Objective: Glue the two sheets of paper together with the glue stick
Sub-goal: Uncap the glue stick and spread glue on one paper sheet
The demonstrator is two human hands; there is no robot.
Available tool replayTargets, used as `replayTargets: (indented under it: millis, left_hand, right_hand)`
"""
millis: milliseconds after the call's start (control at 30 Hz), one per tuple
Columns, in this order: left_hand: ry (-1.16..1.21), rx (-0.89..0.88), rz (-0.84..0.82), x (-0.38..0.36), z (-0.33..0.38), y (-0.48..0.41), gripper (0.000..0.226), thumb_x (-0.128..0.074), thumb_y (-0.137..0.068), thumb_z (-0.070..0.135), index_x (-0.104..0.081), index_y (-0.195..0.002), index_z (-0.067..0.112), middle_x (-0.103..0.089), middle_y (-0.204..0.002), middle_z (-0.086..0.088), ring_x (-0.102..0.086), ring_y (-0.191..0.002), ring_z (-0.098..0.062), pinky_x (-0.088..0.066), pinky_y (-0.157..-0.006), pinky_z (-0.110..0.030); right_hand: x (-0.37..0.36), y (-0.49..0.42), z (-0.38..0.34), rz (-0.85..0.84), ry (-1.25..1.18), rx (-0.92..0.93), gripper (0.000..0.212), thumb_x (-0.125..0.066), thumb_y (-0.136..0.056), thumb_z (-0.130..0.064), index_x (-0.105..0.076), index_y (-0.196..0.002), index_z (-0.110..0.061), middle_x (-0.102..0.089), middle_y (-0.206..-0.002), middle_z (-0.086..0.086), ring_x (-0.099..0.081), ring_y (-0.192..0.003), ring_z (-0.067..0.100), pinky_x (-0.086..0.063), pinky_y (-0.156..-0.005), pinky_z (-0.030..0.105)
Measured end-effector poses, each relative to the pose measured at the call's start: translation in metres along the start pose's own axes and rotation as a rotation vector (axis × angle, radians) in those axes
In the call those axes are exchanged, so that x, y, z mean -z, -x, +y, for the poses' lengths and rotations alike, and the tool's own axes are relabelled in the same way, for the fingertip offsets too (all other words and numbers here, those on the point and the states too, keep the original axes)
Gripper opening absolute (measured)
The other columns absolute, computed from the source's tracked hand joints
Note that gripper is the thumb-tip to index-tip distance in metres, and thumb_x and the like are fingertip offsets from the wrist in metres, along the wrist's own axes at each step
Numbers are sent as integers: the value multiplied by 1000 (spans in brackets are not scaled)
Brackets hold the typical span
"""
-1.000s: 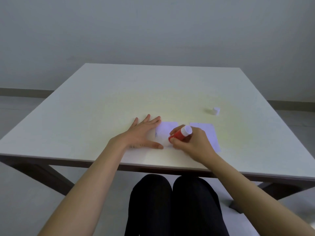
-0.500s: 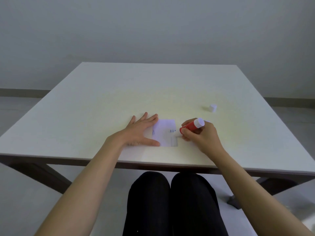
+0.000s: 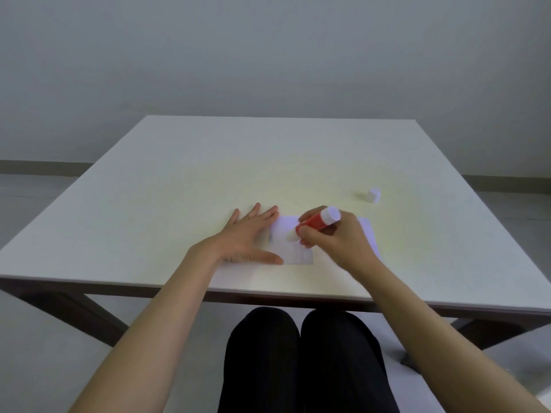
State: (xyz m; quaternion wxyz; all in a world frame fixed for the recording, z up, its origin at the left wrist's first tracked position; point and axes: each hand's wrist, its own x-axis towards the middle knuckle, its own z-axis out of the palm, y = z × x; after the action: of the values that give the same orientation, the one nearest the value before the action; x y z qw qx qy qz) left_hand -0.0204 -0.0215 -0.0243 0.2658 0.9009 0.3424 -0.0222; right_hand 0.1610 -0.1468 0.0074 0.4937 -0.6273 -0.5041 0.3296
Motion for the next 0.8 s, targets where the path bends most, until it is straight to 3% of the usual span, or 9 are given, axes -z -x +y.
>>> replayTargets:
  millis: [100,267,333,433,600,800]
  left_hand:
    - [52,-2,6,-1,0,0,110,-63,-65,68,-2,-151,34,4,-158,22,20,-143,-1,19,-116,-39]
    - [15,-13,7,2,1,1,106,-65,-70,62,-4,-151,30,3,-159,21,17,-144,-3,18,-116,-40]
    - [8,-15,11,2,1,1,105,-64,-71,62,-4,-151,30,3,-159,20,17,-144,-3,18,-116,-40]
    - [23,-7,25,0,1,1,108,-65,-68,64,-4,-151,31,0,-159,19,17,-144,-2,17,-117,-41]
    - [18,4,24,-1,2,1,108,-66,-69,63,-5,-151,30,3,-158,22,17,-144,-1,18,-116,-39]
    - [-19,12,-9,2,3,1,106,-63,-72,63,-2,-151,29,6,-158,22,18,-144,-3,19,-116,-40]
  right_hand:
    - [-21,-5,4,-82,76,4,5,-69,-75,-21,-69,-79,-24,-73,-71,5,-70,-70,18,-57,-72,38]
    - [-22,-33,6,135,100,-51,6,-62,-78,-17,-67,-79,-14,-69,-70,0,-65,-67,16,-54,-70,33]
    - [-24,-35,6,199,150,-36,7,-61,-80,-17,-67,-84,-16,-68,-75,-4,-63,-71,13,-50,-68,25]
    - [-33,-20,6,160,210,71,6,-64,-80,-18,-67,-86,-19,-64,-75,-13,-58,-68,-1,-42,-61,7]
    - [-29,-1,10,11,194,92,7,-68,-77,-20,-67,-78,-27,-67,-71,-15,-58,-65,-6,-42,-58,5]
    - [-6,2,10,177,165,-5,7,-66,-81,-16,-68,-87,-18,-67,-78,-16,-60,-72,-3,-42,-62,2]
